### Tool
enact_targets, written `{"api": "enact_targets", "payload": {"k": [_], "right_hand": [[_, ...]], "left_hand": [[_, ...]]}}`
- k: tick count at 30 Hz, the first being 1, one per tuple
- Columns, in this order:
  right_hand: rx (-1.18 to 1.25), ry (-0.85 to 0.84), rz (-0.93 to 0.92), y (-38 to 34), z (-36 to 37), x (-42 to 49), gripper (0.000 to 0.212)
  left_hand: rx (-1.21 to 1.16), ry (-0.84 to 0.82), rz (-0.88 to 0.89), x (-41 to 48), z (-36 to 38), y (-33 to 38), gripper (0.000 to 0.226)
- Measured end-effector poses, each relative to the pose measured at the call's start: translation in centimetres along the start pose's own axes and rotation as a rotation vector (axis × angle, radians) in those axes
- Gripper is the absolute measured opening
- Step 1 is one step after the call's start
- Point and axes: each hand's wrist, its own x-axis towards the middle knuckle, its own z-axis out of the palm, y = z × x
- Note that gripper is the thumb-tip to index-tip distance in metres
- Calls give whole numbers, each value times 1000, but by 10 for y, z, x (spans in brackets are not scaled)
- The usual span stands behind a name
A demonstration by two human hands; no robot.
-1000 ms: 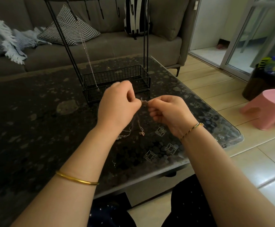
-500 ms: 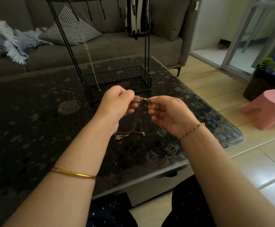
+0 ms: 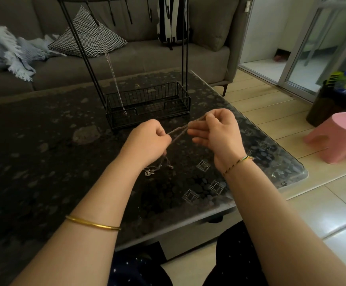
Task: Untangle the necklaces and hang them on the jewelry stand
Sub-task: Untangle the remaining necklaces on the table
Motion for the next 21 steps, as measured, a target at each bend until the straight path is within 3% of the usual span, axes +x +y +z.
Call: {"api": "enact_targets", "payload": {"k": [8, 14, 21], "right_hand": [[113, -48, 55, 0, 7, -4, 14], [-37, 4, 39, 3, 10, -3, 11], [-210, 4, 36, 7, 5, 1, 12]], "left_hand": [[-323, -61, -163, 2, 2, 7, 28], [-675, 29, -288, 3, 0, 11, 28], [-823, 83, -325, 3, -4, 12, 27]]}}
